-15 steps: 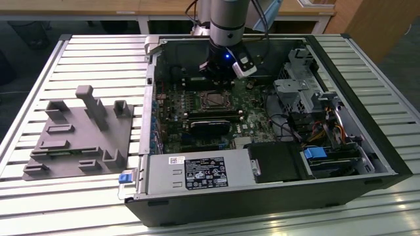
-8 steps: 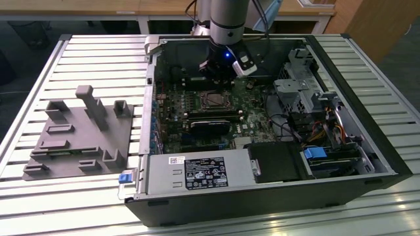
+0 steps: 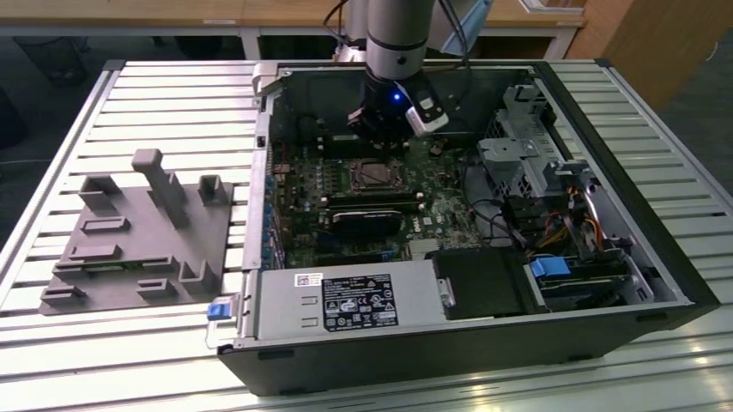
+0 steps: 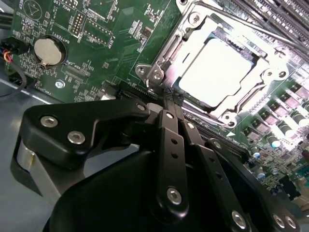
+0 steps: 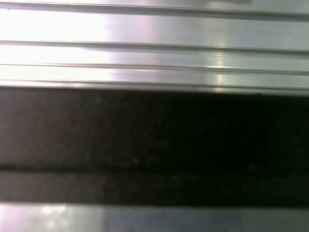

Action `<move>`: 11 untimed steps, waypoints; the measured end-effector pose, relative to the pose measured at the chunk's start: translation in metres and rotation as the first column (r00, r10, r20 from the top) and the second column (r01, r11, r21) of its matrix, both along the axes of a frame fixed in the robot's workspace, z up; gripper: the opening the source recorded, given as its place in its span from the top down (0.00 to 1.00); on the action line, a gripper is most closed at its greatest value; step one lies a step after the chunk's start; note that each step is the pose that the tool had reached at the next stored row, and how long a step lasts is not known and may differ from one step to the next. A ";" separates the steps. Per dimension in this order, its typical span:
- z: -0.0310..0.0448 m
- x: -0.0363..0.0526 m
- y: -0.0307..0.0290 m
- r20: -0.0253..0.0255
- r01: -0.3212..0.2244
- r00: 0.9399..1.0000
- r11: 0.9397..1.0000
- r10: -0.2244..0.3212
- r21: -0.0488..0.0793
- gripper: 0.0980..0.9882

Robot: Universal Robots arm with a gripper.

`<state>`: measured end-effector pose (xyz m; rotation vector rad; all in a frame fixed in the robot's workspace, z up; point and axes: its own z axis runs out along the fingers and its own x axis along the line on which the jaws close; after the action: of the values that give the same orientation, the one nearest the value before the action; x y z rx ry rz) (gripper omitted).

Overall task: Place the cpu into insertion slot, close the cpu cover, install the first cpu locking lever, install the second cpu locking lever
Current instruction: 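Install the first cpu locking lever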

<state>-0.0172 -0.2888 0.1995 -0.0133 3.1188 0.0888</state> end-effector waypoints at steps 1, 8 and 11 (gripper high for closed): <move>-0.0005 0.0000 0.0001 0.000 0.000 1.000 1.000 0.000 -0.002 0.99; -0.0028 0.0000 0.0008 0.000 0.000 1.000 1.000 0.000 0.000 0.99; -0.0030 0.0001 0.0010 0.000 0.000 1.000 1.000 0.000 0.012 0.99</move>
<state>-0.0172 -0.2877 0.1965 -0.0131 3.1178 0.1070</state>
